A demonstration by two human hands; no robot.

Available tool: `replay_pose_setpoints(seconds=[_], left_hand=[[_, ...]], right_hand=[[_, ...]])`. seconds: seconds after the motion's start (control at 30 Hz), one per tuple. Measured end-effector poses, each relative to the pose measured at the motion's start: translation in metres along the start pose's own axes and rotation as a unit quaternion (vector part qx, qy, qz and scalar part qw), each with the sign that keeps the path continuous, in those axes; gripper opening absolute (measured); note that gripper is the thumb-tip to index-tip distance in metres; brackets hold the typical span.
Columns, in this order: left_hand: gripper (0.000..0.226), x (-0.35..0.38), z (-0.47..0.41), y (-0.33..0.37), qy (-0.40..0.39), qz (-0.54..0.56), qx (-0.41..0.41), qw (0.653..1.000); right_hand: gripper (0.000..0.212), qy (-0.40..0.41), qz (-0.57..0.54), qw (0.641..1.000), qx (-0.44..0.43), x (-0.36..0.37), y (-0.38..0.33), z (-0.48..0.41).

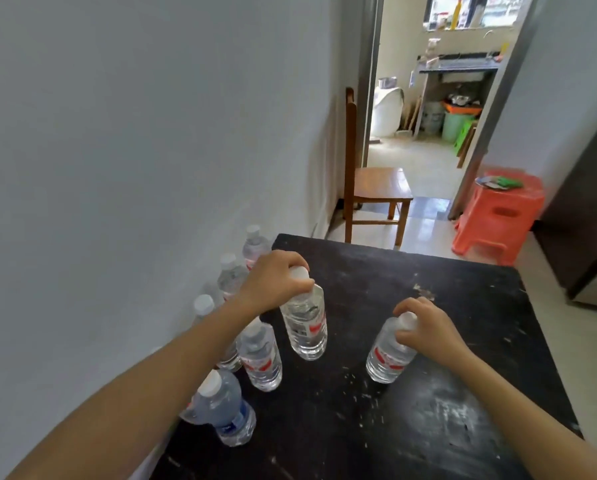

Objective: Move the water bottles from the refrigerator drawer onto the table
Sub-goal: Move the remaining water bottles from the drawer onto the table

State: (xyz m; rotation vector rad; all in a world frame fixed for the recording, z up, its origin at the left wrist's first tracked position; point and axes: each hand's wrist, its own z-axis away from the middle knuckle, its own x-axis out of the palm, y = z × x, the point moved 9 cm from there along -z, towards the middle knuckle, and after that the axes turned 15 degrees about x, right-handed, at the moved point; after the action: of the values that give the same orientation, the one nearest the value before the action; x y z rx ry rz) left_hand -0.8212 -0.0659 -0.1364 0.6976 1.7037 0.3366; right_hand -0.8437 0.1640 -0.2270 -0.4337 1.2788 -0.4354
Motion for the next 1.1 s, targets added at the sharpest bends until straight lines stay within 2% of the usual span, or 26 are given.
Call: replay_pose_setpoints(seconds=[0.17, 0.43, 0.7, 0.93, 1.1], left_hand=[[0.023, 0.004, -0.03, -0.048, -0.049, -0.011, 0.007, 0.999], [0.02, 0.034, -0.042, -0.114, -0.118, -0.027, -0.021, 0.992], [0.025, 0.03, -0.036, -0.122, -0.155, -0.043, 0.02, 0.987], [0.039, 0.033, -0.025, -0.132, -0.189, -0.066, 0.005, 0.98], [0.035, 0.035, -0.028, -0.128, -0.184, -0.068, 0.019, 0.98]], right_hand=[[0.027, -0.056, 0.056, 0.997, 0.018, 0.012, -0.011, -0.027], [0.033, -0.099, 0.095, 0.99, 0.032, 0.02, -0.02, -0.048], [0.03, -0.086, 0.105, 0.99, 0.029, 0.026, -0.054, -0.072], [0.03, -0.05, 0.047, 0.998, -0.002, 0.047, -0.123, -0.118], [0.027, -0.047, 0.056, 0.997, -0.032, 0.071, -0.173, -0.155]])
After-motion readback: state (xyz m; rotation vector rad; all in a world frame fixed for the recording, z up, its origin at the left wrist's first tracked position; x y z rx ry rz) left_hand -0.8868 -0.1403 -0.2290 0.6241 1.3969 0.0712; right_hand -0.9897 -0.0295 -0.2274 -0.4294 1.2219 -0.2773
